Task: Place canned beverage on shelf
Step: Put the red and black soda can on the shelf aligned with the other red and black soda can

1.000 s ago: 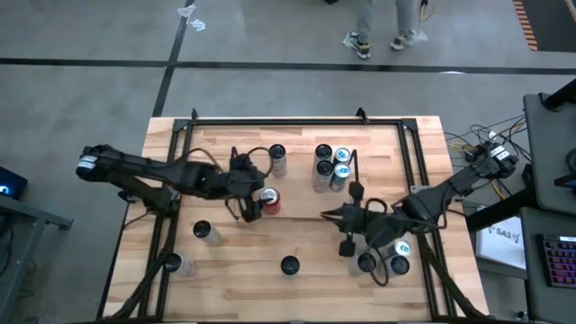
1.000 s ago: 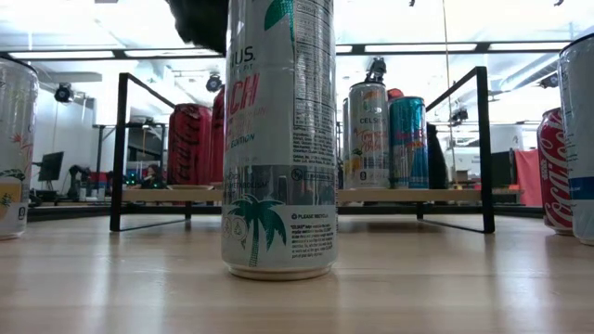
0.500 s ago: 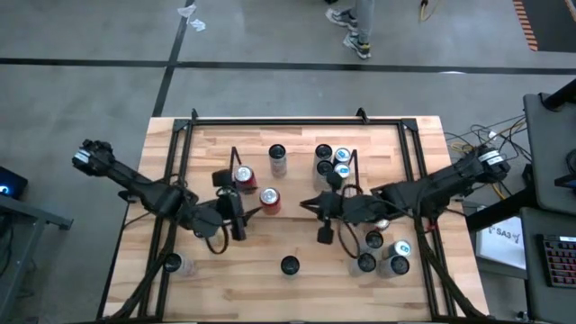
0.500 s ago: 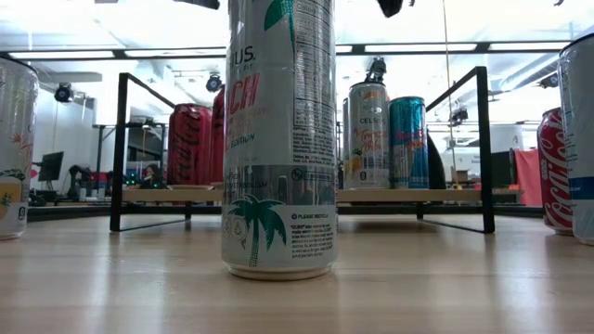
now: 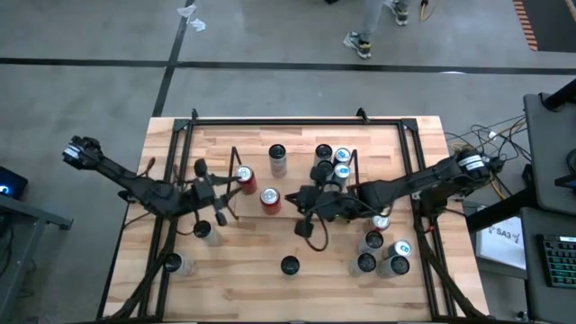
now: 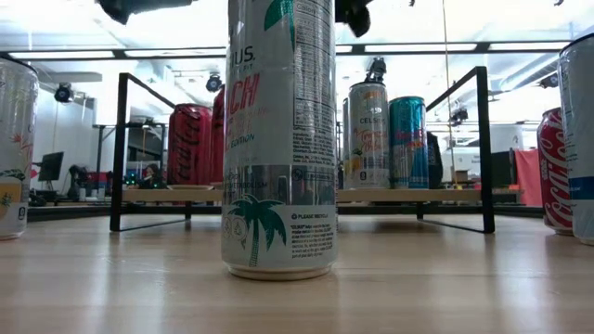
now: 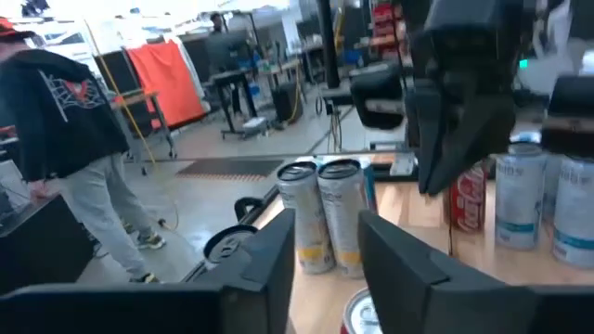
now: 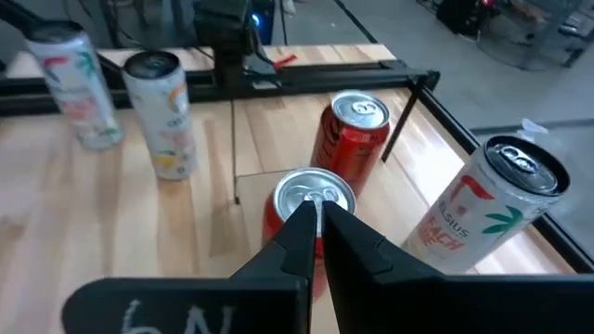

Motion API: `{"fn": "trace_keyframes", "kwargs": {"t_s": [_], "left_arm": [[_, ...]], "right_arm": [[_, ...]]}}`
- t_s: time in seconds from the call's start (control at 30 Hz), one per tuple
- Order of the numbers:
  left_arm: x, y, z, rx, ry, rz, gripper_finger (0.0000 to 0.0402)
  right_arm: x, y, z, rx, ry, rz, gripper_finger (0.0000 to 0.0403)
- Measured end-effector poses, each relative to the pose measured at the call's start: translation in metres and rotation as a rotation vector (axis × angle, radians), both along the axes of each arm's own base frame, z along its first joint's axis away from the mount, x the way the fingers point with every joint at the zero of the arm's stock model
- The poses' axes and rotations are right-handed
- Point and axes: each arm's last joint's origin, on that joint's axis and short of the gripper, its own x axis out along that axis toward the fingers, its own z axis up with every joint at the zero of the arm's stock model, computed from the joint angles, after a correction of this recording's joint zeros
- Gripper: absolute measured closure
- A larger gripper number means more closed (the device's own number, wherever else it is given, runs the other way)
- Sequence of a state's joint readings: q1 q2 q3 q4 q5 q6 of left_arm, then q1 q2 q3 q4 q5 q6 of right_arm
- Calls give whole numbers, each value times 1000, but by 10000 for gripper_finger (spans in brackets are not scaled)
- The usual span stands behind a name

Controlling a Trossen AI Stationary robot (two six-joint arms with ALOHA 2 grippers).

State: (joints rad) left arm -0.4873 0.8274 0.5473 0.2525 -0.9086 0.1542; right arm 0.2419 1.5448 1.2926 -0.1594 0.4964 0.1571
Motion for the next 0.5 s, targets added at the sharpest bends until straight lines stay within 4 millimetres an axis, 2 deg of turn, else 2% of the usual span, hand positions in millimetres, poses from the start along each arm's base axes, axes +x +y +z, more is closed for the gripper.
{"fn": "trace_keyframes", "kwargs": {"t_s": [0.27,0.5], "left_arm": [[-19,10,-4,-25,-65,-1,348],[-22,11,-3,-10,-70,-3,359]], "right_arm": [[29,-18,-15,1,169,-86,390],[44,-31,-35,36,317,-180,390]]}}
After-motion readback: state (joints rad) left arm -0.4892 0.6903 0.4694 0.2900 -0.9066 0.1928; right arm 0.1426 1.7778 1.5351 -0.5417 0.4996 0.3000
